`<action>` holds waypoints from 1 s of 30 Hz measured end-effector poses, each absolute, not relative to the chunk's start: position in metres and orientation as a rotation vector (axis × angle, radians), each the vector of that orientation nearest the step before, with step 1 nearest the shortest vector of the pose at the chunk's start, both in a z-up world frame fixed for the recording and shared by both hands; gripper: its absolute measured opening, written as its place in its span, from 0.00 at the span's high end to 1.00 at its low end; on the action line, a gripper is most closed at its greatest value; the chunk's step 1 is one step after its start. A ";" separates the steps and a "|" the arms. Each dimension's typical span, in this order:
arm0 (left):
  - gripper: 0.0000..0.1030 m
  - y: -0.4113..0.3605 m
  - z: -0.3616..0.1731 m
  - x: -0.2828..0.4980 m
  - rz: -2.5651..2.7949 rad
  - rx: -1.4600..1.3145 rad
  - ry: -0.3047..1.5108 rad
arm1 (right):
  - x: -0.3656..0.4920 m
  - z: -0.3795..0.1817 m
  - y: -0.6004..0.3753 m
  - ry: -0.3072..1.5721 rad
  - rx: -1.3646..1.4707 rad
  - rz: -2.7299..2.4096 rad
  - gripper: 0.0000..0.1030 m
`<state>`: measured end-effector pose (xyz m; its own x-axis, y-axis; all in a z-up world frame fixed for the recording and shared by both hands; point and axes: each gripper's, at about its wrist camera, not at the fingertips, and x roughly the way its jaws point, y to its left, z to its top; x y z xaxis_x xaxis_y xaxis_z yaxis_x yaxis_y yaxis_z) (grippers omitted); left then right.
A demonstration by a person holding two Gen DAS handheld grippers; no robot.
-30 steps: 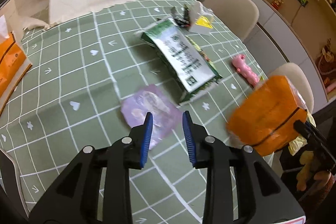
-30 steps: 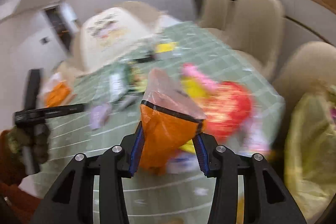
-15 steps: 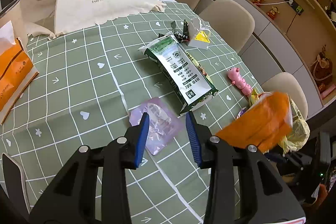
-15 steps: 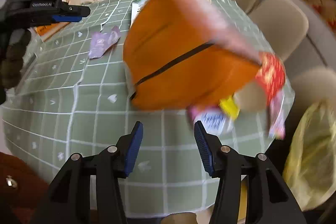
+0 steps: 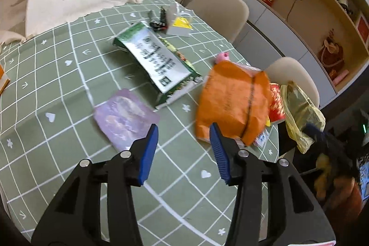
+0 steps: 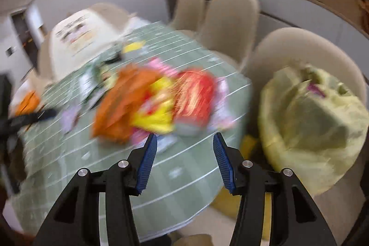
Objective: Collect trash
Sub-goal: 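Grasp the pink candy packet with the right gripper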
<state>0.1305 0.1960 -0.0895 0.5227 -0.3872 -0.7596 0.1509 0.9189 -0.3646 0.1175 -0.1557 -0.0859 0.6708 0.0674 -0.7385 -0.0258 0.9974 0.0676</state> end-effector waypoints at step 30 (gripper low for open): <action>0.54 0.075 -0.065 0.074 -0.205 -0.277 0.969 | 0.139 -0.130 -0.183 0.920 0.081 0.439 0.89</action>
<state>0.0740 0.0754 -0.0652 0.5513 -0.2934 -0.7810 0.0478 0.9457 -0.3215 0.1394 -0.1832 -0.1303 0.5240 0.4003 -0.7517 -0.3321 0.9088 0.2525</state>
